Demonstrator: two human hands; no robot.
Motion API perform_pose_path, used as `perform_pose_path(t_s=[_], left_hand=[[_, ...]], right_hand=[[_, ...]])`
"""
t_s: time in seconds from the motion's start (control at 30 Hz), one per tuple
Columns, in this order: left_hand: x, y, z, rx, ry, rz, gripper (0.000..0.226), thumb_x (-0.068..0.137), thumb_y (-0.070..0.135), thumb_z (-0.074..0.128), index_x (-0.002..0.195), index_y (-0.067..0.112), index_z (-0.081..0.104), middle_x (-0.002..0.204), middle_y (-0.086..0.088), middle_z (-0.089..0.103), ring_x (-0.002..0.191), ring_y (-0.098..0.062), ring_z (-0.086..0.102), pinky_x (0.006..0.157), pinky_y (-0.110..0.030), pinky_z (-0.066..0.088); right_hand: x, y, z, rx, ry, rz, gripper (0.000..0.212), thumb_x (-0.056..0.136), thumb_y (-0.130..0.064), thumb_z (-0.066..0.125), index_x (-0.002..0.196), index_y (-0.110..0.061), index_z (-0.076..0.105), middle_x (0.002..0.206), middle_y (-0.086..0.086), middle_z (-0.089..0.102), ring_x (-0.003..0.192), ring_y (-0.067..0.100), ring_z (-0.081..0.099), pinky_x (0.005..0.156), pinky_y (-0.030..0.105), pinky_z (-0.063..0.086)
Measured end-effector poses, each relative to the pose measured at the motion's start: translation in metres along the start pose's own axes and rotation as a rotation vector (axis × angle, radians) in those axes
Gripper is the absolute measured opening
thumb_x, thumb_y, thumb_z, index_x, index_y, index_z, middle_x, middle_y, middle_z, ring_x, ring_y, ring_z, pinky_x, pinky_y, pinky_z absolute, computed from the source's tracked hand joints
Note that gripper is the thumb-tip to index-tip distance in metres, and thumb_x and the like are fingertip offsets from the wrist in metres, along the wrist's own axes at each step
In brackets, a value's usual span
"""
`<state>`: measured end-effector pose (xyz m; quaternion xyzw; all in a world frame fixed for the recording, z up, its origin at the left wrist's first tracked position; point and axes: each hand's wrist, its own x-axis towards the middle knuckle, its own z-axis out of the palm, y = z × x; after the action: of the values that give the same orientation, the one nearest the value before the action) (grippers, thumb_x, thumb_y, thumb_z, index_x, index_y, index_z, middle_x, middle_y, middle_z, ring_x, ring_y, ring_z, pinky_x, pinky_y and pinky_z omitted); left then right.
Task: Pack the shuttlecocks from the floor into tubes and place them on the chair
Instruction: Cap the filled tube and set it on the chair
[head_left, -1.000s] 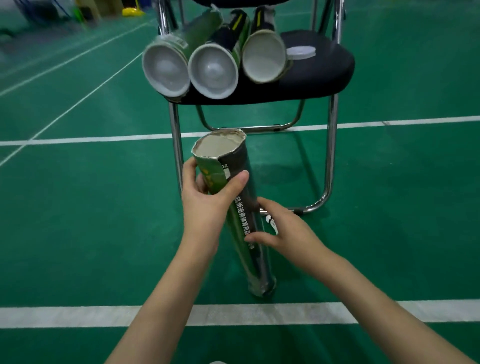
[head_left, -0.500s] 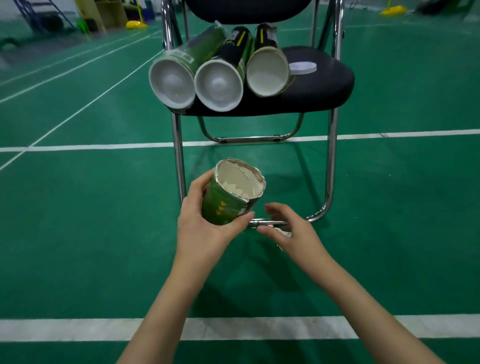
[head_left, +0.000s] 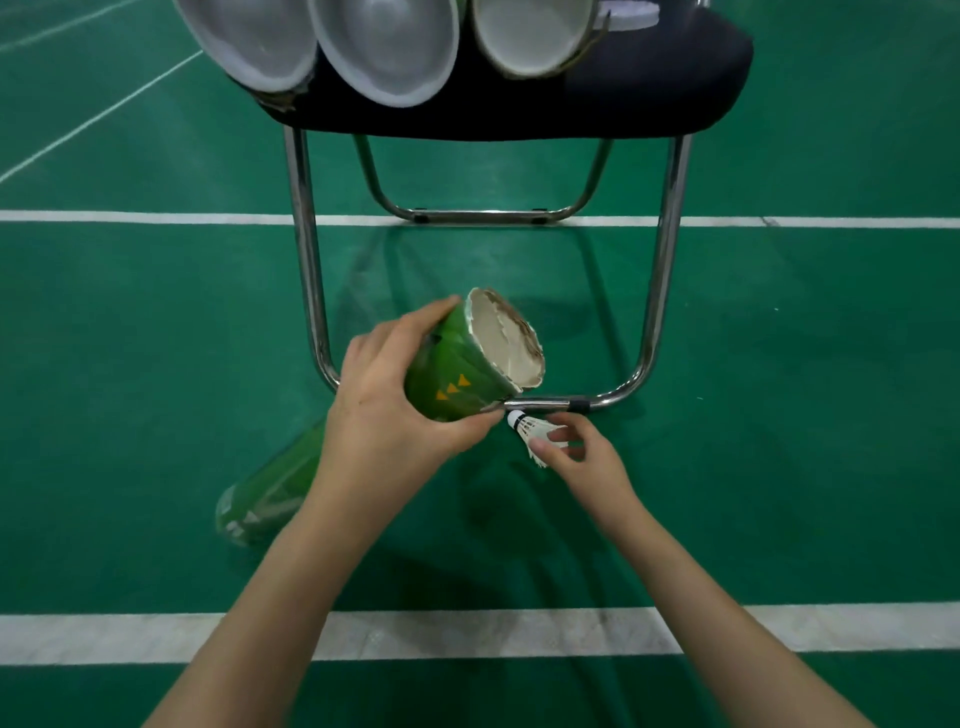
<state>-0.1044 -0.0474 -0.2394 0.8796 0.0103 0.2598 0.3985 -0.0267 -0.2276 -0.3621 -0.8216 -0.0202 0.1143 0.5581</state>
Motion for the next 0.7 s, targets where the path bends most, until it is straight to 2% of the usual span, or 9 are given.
perform_pose_path(t_s=[0.07,0.2,0.3,0.37,0.43,0.47,0.57,0.63,0.7], left_hand=[[-0.004,-0.010,0.006,0.046,-0.019,0.039,0.079,0.055,0.050,0.073,0.128,0.039,0.047,0.107,0.033,0.046,0.106,-0.006,0.044,0.090,-0.010,0.032],[-0.012,-0.028,0.026,0.177,-0.058,0.111,0.077,0.059,0.049,0.069,0.130,0.025,0.051,0.112,0.004,0.060,0.101,-0.014,0.048,0.089,-0.027,0.040],[-0.022,-0.040,0.046,0.279,-0.123,0.091,0.078,0.058,0.050,0.070,0.131,0.030,0.049,0.113,0.001,0.061,0.103,-0.019,0.052,0.089,-0.036,0.043],[-0.032,-0.050,0.058,0.329,-0.146,0.113,0.079,0.057,0.047,0.072,0.130,0.031,0.048,0.114,0.002,0.061,0.105,-0.017,0.049,0.090,-0.036,0.041],[-0.042,-0.060,0.067,0.382,-0.161,0.148,0.078,0.059,0.047,0.074,0.130,0.032,0.046,0.114,0.003,0.060,0.107,-0.014,0.046,0.093,-0.031,0.036],[-0.046,-0.066,0.070,0.413,-0.170,0.161,0.079,0.060,0.046,0.077,0.130,0.032,0.045,0.114,0.003,0.059,0.107,-0.014,0.046,0.093,-0.030,0.035],[-0.055,-0.082,0.073,0.476,-0.176,0.153,0.082,0.058,0.042,0.084,0.129,0.031,0.044,0.113,0.001,0.060,0.105,-0.017,0.049,0.091,-0.034,0.039],[-0.059,-0.088,0.072,0.485,-0.165,0.135,0.080,0.057,0.040,0.085,0.127,0.029,0.047,0.112,0.000,0.060,0.106,-0.016,0.047,0.092,-0.032,0.036],[-0.062,-0.092,0.073,0.494,-0.177,0.121,0.080,0.057,0.039,0.085,0.127,0.028,0.047,0.113,0.000,0.060,0.107,-0.017,0.046,0.094,-0.030,0.031]], right_hand=[[0.005,0.009,0.002,-0.043,-0.006,0.031,0.034,0.081,-0.028,0.068,0.112,-0.022,0.055,0.103,0.004,0.056,0.082,0.015,0.056,0.071,0.022,0.042],[0.013,0.019,0.005,-0.056,-0.063,0.079,0.045,0.081,-0.027,0.068,0.122,-0.021,0.052,0.105,-0.002,0.053,0.092,0.015,0.057,0.075,0.022,0.041],[0.019,0.023,0.011,0.005,-0.109,0.103,0.053,0.073,-0.025,0.075,0.121,-0.018,0.054,0.111,0.000,0.061,0.101,0.018,0.060,0.085,0.027,0.047],[0.023,0.027,0.015,0.041,-0.128,0.141,0.061,0.066,-0.024,0.073,0.123,-0.015,0.054,0.117,0.006,0.062,0.106,0.019,0.058,0.094,0.035,0.046],[0.023,0.028,0.017,0.040,-0.147,0.164,0.057,0.074,-0.018,0.071,0.128,-0.013,0.051,0.127,0.007,0.056,0.113,0.019,0.053,0.100,0.037,0.042],[0.022,0.028,0.017,0.026,-0.146,0.161,0.054,0.080,-0.017,0.068,0.130,-0.013,0.049,0.130,0.004,0.052,0.117,0.017,0.050,0.102,0.033,0.039],[0.012,0.025,0.011,-0.014,-0.111,0.102,0.048,0.084,-0.021,0.065,0.129,-0.013,0.049,0.119,-0.006,0.050,0.110,0.008,0.046,0.087,0.015,0.034],[0.003,0.023,0.008,-0.015,-0.058,0.069,0.041,0.084,-0.019,0.065,0.123,-0.016,0.054,0.114,-0.005,0.055,0.102,0.006,0.049,0.073,0.010,0.036],[-0.007,0.019,0.005,0.006,-0.013,0.045,0.033,0.084,-0.017,0.064,0.117,-0.018,0.057,0.107,-0.008,0.057,0.099,0.005,0.051,0.069,0.005,0.036]])
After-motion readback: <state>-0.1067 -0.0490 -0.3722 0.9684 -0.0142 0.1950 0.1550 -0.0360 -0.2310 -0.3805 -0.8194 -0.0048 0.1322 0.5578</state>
